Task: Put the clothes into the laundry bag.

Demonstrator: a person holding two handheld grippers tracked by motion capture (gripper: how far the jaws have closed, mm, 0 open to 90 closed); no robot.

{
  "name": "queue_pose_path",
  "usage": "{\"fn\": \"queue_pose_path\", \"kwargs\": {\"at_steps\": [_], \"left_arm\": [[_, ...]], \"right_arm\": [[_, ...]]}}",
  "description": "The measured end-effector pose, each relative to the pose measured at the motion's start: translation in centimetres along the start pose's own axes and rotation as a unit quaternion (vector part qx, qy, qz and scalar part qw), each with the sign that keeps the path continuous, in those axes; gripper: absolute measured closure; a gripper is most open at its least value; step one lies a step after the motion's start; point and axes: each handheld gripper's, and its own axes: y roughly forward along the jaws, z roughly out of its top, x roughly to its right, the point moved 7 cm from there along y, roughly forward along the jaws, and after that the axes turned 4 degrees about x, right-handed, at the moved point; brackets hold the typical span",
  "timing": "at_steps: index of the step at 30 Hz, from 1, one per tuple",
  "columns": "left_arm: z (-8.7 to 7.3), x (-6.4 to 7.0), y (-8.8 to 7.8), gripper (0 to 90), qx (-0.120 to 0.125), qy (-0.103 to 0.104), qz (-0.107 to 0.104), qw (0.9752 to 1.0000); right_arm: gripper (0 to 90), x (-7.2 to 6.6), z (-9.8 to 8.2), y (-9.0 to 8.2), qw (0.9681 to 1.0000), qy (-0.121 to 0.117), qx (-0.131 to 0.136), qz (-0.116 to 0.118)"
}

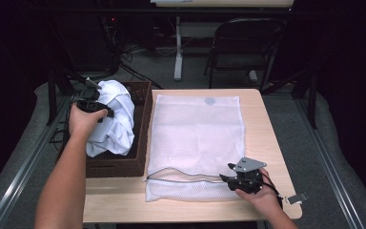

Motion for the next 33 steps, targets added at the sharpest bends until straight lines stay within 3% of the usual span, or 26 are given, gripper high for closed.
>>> {"fn": "queue_pose_path", "kwargs": {"at_steps": [15,33], "left_arm": [[0.8,1.3,-2.2,60.1,0.010,0.018,-0.012,0.9997],[1.5,4.4,-5.1,59.9,0.015,0.071,-0.029,0.9969]], "right_arm": [[51.6,-0.1,-0.1,-0.1,0.9999,0.004,-0.013,0.003],[53.5,-0.2,-0.2,-0.1,0.9998,0.000,-0.018,0.008]]}}
